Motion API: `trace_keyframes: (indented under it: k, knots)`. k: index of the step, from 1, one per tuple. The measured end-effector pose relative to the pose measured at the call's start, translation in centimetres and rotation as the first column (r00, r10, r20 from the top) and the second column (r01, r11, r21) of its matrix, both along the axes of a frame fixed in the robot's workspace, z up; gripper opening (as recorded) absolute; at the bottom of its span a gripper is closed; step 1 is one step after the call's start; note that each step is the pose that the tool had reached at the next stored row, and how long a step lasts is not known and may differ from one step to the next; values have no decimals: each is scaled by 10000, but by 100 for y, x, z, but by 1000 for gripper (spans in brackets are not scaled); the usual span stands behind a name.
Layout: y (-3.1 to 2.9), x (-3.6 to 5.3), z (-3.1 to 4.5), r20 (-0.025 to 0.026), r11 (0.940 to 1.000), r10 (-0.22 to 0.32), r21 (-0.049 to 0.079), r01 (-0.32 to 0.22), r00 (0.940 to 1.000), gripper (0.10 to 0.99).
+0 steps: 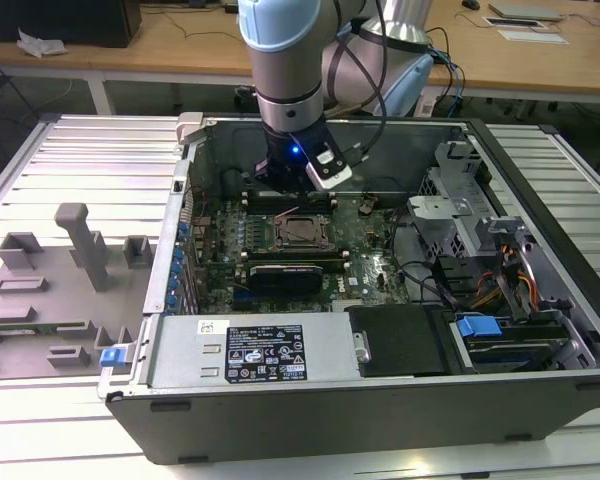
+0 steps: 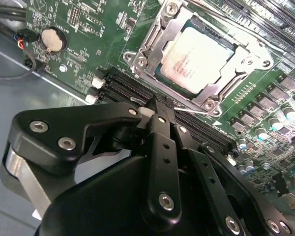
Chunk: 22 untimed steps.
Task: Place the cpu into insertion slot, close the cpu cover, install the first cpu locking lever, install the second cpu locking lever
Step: 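Install the first cpu locking lever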
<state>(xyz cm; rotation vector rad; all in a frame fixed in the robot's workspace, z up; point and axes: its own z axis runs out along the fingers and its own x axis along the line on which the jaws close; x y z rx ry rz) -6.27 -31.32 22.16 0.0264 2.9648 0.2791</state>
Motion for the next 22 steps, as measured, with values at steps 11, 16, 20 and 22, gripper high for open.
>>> trace_keyframes:
  k: [11, 16, 20, 22]
  knots:
    - [102, 14, -31, 3, 9987, -486, -138, 486, 9988, 106]
    - [109, 14, -39, 13, 9981, -574, -216, 574, 9984, 106]
    - [118, 13, -53, 24, 9969, -733, -296, 734, 9973, 106]
    - [128, 13, -57, 24, 9963, -807, -296, 808, 9967, 106]
